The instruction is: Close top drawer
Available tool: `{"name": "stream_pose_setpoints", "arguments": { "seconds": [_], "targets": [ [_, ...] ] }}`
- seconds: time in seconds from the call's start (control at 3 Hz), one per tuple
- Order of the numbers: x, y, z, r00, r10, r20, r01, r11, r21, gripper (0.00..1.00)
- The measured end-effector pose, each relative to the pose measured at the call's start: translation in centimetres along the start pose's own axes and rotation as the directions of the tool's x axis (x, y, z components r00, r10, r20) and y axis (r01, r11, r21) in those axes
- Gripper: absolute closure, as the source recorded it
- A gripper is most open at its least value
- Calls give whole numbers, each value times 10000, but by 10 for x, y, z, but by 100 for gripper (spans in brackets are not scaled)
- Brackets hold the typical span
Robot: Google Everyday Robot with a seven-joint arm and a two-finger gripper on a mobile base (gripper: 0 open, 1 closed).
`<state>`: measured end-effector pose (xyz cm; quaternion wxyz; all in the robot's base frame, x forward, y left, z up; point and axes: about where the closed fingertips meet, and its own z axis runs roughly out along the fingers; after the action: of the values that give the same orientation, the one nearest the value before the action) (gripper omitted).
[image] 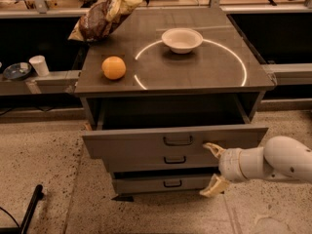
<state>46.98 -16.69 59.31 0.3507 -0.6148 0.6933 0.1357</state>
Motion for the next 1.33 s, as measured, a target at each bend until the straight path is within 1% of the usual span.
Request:
{"name": "stream_pose_setpoints", "arguments": {
  "seconds": [0.33,0.67,1.0,1.33],
  "targets": [
    [-3,-22,0,9996,-143,247,139,9997,185,39],
    [2,-39,3,9995,98,294,-117,9978,648,35],
    [4,-46,3,9993,245,287,-272,9945,1008,12],
    [4,-47,2,9993,251,286,-284,9922,1218,0]
  ]
}}
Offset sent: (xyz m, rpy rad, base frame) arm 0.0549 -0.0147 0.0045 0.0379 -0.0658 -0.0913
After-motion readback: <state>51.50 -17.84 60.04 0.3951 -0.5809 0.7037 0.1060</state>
